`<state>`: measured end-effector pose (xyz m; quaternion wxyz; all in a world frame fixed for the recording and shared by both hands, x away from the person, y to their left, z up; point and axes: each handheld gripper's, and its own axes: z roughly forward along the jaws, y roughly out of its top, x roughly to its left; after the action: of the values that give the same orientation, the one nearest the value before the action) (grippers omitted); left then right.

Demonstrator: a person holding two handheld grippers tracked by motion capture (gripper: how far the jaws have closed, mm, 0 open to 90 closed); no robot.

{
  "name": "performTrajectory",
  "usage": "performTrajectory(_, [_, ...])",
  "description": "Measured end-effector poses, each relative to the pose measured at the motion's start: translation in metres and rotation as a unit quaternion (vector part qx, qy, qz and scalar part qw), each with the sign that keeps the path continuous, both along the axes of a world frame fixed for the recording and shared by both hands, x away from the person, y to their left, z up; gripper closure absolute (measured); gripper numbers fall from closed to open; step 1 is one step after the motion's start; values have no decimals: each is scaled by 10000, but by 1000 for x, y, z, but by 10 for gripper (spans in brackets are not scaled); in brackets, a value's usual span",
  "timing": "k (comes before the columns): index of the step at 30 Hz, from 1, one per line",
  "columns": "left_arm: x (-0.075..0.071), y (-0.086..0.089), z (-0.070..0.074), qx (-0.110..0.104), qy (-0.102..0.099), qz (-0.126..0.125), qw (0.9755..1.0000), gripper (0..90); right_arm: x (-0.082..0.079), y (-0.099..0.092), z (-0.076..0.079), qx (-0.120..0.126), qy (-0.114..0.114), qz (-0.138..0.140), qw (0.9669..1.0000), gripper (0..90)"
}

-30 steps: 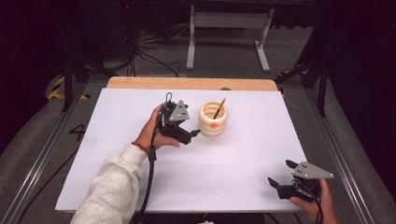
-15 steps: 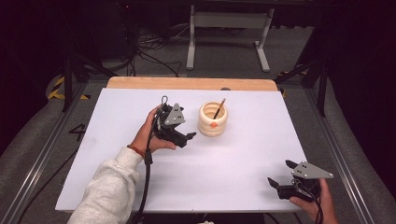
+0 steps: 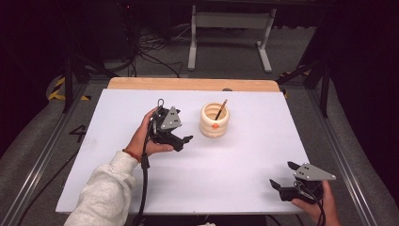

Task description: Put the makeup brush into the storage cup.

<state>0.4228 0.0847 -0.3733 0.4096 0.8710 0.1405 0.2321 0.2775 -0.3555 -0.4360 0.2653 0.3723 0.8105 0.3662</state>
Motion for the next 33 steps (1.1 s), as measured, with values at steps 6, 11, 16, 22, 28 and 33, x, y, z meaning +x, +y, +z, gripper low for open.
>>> performTrajectory(6, [-4,9,-3,-9,-46,24,10000,39,0,1,0,-8,13,4,10000,95])
performTrajectory(11, [-5,15,-6,7,-27,85,10000,39,0,1,0,1,15,20,10000,94])
performTrajectory(16, [-7,19,-7,4,-27,102,9999,40,0,1,-1,14,13,15,10000,94])
performTrajectory(22, [-11,23,-10,19,-34,153,9999,42,0,1,0,-2,14,7,10000,94])
performTrajectory(28, [-15,31,-12,5,-64,194,9998,43,0,1,0,6,11,11,10000,94])
performTrajectory(33, [-17,34,-14,-19,-1,206,9998,43,0,1,0,3,15,19,10000,95])
